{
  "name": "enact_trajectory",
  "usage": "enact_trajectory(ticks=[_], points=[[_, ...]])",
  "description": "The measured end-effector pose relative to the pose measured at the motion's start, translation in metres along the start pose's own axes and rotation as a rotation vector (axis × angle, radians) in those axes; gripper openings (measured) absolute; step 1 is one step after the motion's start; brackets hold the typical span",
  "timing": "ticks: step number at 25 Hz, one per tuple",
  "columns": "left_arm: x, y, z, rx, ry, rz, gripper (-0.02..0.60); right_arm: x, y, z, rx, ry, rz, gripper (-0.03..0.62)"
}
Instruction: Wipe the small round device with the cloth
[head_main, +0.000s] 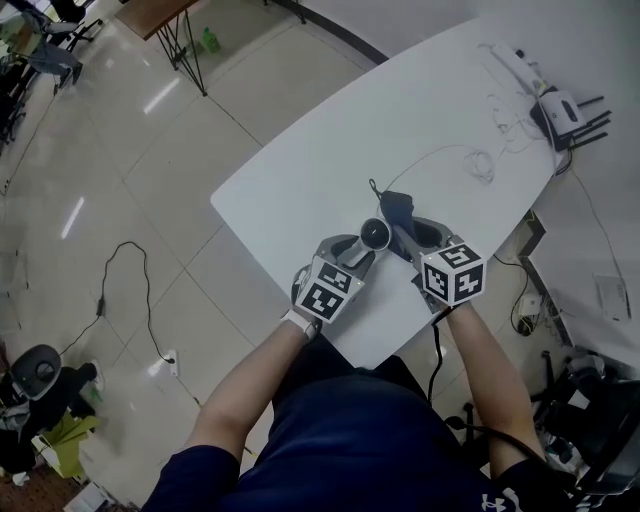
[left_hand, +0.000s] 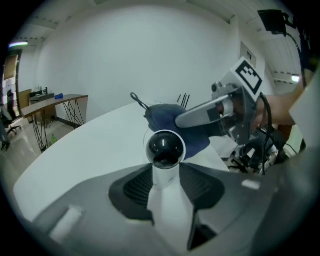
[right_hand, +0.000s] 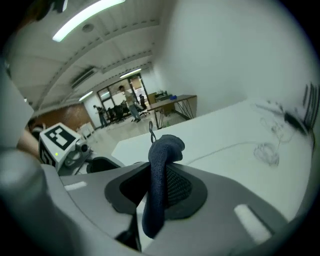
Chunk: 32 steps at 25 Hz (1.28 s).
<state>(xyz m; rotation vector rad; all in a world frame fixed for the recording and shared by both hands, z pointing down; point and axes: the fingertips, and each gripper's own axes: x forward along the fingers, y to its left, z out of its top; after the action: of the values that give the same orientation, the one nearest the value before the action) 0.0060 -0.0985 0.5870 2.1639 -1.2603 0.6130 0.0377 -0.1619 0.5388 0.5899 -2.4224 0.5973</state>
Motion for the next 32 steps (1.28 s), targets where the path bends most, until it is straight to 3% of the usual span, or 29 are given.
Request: enact_trajectory(ticks=[5,9,12,14,16,20,24,27,32], points=[[-0.004,-0.006,0.002,0.042,-0.008,0.003,0.166,-0.006,0.050,0.020,-0.606,0.068,-0.082,0.077],[-0.001,-0.008,-0.003,0.036,-0.002,0.004,0.166,0.000,0.075,-0.003,-1.112,0.181,-0.122,0.077],[-0.005,-0.008,-0.010,0.026,0.004,0.002,0.166,0.005,0.083,-0.023,-1.294,0.249,-0.125,0.077],[-0.011,-0.008,-0.015,0.018,0.005,-0.001,0.166,0.003,0.087,-0.022,-1.249,0.242,-0.115,0.077],[-0.012,-0.009,-0.016,0.011,0.004,-0.003,0.166,-0.002,0.080,-0.008,-1.069,0.190,-0.105,0.077],[-0.008,-0.006,-0.014,0.002,0.000,0.000,0.166,-0.008,0.024,0.022,-0.534,0.059,-0.082,0.077],[-0.013,-0.007,-0.012,-0.001,0.001,-0.002,0.166,-0.007,-0.021,0.025,-0.039,0.003,0.041,0.074],[-0.010,-0.007,-0.011,-0.004,0.008,-0.007,0.166,0.008,-0.043,0.004,0.098,0.058,0.128,0.074],[-0.003,-0.004,-0.008,-0.030,0.017,-0.014,0.166,0.045,-0.039,-0.032,0.100,0.201,0.351,0.074]])
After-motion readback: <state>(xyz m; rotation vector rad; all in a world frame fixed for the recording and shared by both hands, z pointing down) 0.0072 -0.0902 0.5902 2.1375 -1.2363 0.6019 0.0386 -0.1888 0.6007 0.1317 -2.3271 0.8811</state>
